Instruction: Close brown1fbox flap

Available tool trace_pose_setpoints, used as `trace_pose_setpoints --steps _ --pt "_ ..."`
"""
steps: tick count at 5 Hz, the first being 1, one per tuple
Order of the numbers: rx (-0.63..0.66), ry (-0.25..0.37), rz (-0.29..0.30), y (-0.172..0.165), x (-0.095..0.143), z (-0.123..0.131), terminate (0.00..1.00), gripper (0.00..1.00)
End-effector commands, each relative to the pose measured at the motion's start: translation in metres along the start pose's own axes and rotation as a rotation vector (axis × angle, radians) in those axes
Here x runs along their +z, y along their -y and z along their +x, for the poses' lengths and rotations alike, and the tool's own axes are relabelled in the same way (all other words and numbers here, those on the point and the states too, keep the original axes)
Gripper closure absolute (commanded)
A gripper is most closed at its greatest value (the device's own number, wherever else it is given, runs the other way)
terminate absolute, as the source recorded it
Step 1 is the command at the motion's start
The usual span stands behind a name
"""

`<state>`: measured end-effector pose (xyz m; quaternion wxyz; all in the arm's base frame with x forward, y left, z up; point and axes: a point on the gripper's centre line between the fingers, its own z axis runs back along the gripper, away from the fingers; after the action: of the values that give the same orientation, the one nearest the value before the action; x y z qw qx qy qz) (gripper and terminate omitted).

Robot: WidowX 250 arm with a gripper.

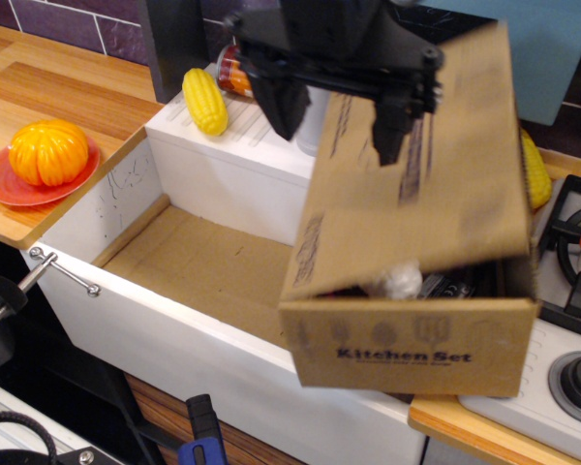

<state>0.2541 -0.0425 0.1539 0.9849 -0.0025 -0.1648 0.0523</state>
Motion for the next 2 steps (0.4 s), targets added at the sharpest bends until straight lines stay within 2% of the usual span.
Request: trace_pose_setpoints --steps 1,2 --pt "0.072 0.1 -0.107 0.03 -0.017 0.021 0.0 0.0" --pt "0.145 0.09 -0.216 0.033 -0.035 0.023 0.0 0.0"
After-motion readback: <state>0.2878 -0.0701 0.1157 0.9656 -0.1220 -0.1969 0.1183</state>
